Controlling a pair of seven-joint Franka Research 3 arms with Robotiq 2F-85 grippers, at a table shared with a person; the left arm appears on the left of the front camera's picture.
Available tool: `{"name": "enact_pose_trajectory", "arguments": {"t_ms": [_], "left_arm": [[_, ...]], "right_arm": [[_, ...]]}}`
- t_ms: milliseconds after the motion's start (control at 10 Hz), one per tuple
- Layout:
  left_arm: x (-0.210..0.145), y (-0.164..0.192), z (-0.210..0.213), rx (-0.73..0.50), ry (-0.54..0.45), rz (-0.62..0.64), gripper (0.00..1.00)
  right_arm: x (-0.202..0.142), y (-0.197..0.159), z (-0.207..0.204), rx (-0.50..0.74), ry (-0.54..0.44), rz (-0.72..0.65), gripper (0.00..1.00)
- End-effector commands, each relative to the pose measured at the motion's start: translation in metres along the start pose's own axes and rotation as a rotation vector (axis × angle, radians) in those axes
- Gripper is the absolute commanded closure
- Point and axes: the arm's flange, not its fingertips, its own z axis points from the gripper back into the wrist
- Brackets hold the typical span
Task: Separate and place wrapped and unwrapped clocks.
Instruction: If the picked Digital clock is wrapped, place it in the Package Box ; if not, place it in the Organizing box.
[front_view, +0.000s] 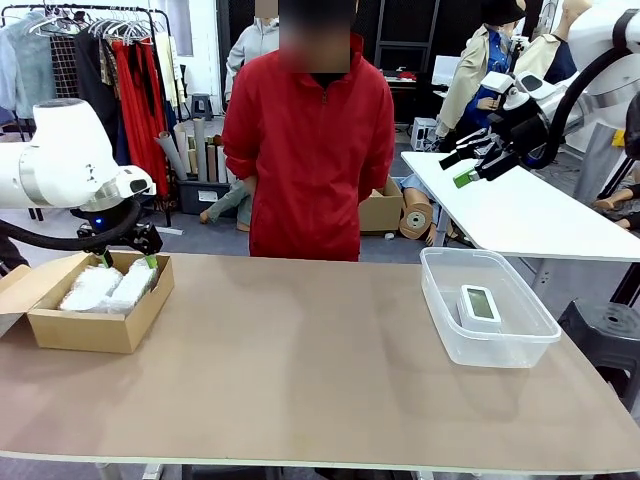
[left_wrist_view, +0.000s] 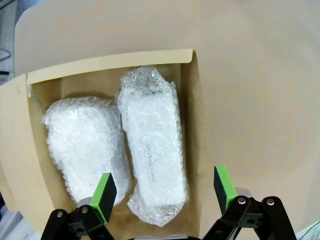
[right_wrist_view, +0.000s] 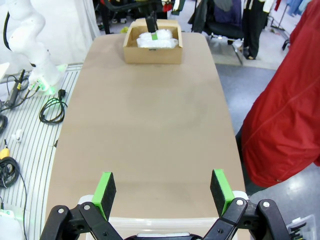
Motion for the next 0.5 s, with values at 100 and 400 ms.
{"name": "enact_pose_trajectory", "arguments": {"t_ms": [100, 400], "left_arm": [[0.000, 0.000, 0.001, -0.008, -0.003, 0.006, 0.00], [-0.002, -0.004, 0.014, -0.045, -0.015, 0.004, 0.00]], "right_arm": [[0.001, 0.001, 0.000, 0.001, -0.002, 0.002, 0.00], [0.001, 0.001, 0.000, 0.001, -0.002, 0.002, 0.00]]}}
